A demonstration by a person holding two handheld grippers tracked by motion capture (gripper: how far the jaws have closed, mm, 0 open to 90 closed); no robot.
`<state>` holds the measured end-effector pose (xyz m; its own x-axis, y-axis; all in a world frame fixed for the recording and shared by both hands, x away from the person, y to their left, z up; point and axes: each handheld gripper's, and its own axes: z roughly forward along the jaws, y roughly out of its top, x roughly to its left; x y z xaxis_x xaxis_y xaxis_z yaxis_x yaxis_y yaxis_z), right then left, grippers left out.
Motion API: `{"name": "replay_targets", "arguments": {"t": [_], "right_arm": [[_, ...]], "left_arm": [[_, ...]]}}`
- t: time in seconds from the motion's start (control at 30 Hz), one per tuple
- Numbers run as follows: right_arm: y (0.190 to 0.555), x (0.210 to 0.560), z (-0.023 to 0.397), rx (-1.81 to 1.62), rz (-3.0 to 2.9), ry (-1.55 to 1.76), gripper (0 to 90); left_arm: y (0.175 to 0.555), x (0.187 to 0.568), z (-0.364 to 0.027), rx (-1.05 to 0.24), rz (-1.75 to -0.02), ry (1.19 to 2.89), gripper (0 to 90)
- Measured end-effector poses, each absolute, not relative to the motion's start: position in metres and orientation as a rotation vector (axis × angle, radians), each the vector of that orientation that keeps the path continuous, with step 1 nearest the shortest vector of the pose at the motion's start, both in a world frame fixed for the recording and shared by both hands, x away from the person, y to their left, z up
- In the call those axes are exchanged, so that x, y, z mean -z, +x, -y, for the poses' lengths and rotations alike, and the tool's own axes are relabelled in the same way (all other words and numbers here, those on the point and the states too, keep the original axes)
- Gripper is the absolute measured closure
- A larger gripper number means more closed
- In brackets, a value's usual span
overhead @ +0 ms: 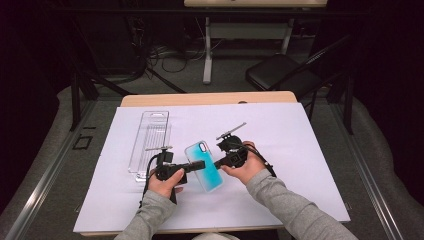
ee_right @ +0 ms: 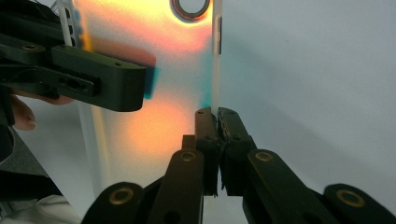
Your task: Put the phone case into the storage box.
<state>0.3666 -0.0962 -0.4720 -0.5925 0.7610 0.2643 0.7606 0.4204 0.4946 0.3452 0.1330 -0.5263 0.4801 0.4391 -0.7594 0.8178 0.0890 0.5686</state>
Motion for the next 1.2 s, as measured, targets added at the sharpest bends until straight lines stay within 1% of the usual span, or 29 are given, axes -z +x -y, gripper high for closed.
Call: {"name": "replay_targets", "arguments": {"t": [0.33, 1.2], "right_arm": [[0.3668, 0.4718, 0.096, -0.925, -2.648, 1.416, 87.6], [0.366, 0.4715, 0.0952, -0.927, -2.644, 1.407, 87.5]], "left_arm": [[0.3454, 0.5271, -0.1342, 0.418, -1.143, 1.522, 78.2], [0.3452, 0.5267, -0.1347, 0.418, -1.147, 1.512, 80.4]]}}
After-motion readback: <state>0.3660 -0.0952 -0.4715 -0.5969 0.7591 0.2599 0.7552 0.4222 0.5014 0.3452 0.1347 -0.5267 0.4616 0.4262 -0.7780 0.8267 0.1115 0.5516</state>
